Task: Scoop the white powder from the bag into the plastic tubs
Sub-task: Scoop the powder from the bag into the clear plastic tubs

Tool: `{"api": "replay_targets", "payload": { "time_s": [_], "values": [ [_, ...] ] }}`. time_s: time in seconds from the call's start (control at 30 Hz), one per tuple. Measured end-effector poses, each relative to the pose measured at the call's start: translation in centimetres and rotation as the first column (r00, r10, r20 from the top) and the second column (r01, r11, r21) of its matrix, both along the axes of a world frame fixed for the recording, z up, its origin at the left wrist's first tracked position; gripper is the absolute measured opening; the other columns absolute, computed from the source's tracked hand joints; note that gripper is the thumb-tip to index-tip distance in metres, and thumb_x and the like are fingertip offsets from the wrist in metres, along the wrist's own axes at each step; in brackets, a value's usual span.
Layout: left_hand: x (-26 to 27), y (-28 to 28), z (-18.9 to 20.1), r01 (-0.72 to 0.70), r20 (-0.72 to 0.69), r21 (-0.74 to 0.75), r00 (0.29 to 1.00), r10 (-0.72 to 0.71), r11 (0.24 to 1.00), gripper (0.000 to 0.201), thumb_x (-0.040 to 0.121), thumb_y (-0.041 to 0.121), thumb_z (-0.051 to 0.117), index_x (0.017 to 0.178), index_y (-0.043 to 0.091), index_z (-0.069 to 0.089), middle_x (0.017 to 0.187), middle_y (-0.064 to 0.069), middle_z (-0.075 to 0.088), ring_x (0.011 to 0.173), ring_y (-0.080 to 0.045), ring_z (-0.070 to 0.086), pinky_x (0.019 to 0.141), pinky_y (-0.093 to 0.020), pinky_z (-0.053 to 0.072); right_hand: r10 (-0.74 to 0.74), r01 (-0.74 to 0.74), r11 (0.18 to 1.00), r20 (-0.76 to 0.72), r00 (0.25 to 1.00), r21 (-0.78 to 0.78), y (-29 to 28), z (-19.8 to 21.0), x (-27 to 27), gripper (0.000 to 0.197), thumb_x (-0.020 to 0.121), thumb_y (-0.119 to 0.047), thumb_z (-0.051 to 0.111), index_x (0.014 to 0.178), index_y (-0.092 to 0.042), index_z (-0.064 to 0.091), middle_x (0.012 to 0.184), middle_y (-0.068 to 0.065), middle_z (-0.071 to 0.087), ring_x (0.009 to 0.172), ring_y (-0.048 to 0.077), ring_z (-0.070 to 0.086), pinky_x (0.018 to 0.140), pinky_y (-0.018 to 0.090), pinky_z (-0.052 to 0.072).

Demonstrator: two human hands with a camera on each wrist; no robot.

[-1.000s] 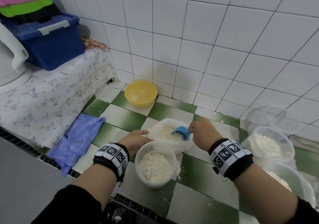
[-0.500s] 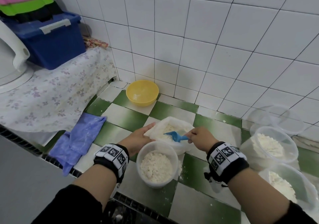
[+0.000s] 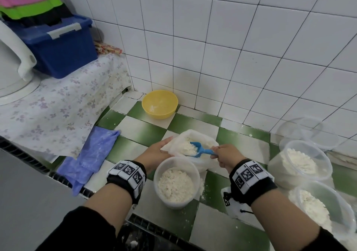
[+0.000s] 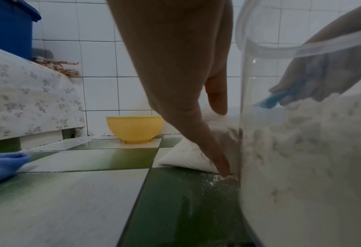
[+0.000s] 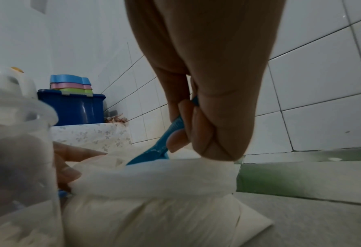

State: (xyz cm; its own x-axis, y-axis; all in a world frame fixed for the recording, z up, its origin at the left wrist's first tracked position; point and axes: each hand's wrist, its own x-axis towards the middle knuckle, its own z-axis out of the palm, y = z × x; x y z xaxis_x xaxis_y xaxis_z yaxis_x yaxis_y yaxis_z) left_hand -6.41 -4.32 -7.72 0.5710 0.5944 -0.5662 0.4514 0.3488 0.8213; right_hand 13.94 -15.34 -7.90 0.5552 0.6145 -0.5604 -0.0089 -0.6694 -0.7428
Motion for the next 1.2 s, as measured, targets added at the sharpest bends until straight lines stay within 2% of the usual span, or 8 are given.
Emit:
{"api": "replay_targets", "payload": {
  "time_s": [0.1, 0.43, 0.63, 0.73, 0.83, 0.93, 1.03, 1.2],
  "values": [
    [-0.1, -0.3, 0.4, -0.044, -0.008, -0.051, 0.999, 0.043, 0.998, 0.081, 0.082, 0.008, 0.076, 0.148, 0.034, 0.037, 0.105, -0.004, 0.072, 0.086, -0.019, 0.072, 0.06, -0.031, 0.058, -0.057, 0.058, 0.998, -0.041, 0.998, 0.009, -0.4, 0.6, 0.3, 0.029, 0.096, -0.016, 0.049, 0.105, 0.008, 0.062, 0.062, 0.002, 0.053, 0.05, 0.011, 0.037, 0.048, 0.023, 0.029],
    [-0.9, -1.1, 0.8, -0.084, 0.007, -0.017, 0.996, 0.084, 0.996, 0.053, 0.099, 0.014, 0.055, 0.148, 0.027, 0.04, 0.116, -0.003, 0.067, 0.095, -0.02, 0.068, 0.072, -0.032, 0.057, -0.125, 0.158, 0.97, -0.178, 0.976, 0.182, -3.0, 4.8, 0.0, 0.02, 0.098, -0.009, 0.047, 0.104, 0.005, 0.06, 0.071, 0.013, 0.056, 0.05, 0.011, 0.028, 0.044, 0.019, 0.025],
    [-1.3, -1.8, 1.1, -0.109, 0.013, 0.01, 0.994, 0.109, 0.994, 0.051, 0.1, 0.019, 0.053, 0.148, 0.025, 0.039, 0.13, -0.004, 0.059, 0.085, -0.011, 0.063, 0.05, -0.022, 0.053, -0.044, 0.12, 0.953, -0.265, 0.963, 0.278, -5.2, 7.6, -0.5, 0.017, 0.095, -0.005, 0.051, 0.095, 0.005, 0.065, 0.069, 0.015, 0.061, 0.048, 0.011, 0.032, 0.041, 0.017, 0.03],
    [-1.6, -1.8, 0.9, -0.11, 0.013, -0.012, 0.994, 0.111, 0.994, 0.051, 0.1, 0.02, 0.053, 0.149, 0.024, 0.039, 0.136, -0.008, 0.057, 0.087, -0.014, 0.064, 0.048, -0.023, 0.053, 0.032, 0.047, 0.955, -0.26, 0.965, 0.291, -6.2, 8.1, -1.1, 0.019, 0.094, -0.003, 0.05, 0.086, 0.002, 0.067, 0.068, 0.017, 0.061, 0.046, 0.01, 0.033, 0.042, 0.017, 0.03],
    [-1.9, -1.9, 0.7, -0.117, 0.004, -0.012, 0.993, 0.117, 0.993, 0.05, 0.102, 0.02, 0.05, 0.149, 0.027, 0.038, 0.133, -0.005, 0.058, 0.092, -0.016, 0.063, 0.052, -0.026, 0.054, 0.154, -0.108, 0.957, -0.157, 0.975, 0.27, -6.8, 7.8, -1.9, 0.024, 0.094, -0.002, 0.049, 0.083, -0.006, 0.07, 0.066, 0.012, 0.062, 0.047, 0.009, 0.036, 0.044, 0.018, 0.03],
    [-2.1, -2.0, 0.6, -0.126, 0.002, -0.022, 0.992, 0.126, 0.992, 0.039, 0.103, 0.022, 0.047, 0.14, 0.033, 0.045, 0.111, 0.004, 0.065, 0.091, -0.016, 0.063, 0.061, -0.03, 0.053, 0.293, -0.305, 0.935, 0.088, 0.952, 0.18, -7.0, 7.7, -3.1, 0.024, 0.094, -0.012, 0.052, 0.085, -0.018, 0.074, 0.068, 0.001, 0.065, 0.053, 0.008, 0.042, 0.052, 0.019, 0.033],
    [-2.2, -2.2, 0.5, -0.154, 0.013, -0.039, 0.988, 0.155, 0.987, 0.026, 0.105, 0.03, 0.04, 0.129, 0.034, 0.05, 0.094, 0.003, 0.068, 0.087, -0.019, 0.064, 0.064, -0.032, 0.051, 0.413, -0.464, 0.882, 0.343, 0.844, 0.078, -6.7, 7.7, -4.8, 0.02, 0.095, -0.016, 0.051, 0.097, -0.018, 0.071, 0.081, -0.003, 0.066, 0.055, -0.002, 0.05, 0.052, 0.008, 0.035],
    [-2.3, -2.6, 0.8, -0.147, 0.013, -0.059, 0.989, 0.148, 0.987, 0.025, 0.103, 0.04, 0.041, 0.108, 0.033, 0.065, 0.092, -0.006, 0.07, 0.09, -0.028, 0.066, 0.072, -0.037, 0.055, 0.472, -0.595, 0.803, 0.6, 0.646, 0.008, -6.7, 6.9, -6.6, 0.028, 0.094, -0.007, 0.047, 0.109, -0.019, 0.068, 0.094, -0.002, 0.048, 0.084, 0.009, 0.046, 0.069, 0.004, 0.035]
  ]
}}
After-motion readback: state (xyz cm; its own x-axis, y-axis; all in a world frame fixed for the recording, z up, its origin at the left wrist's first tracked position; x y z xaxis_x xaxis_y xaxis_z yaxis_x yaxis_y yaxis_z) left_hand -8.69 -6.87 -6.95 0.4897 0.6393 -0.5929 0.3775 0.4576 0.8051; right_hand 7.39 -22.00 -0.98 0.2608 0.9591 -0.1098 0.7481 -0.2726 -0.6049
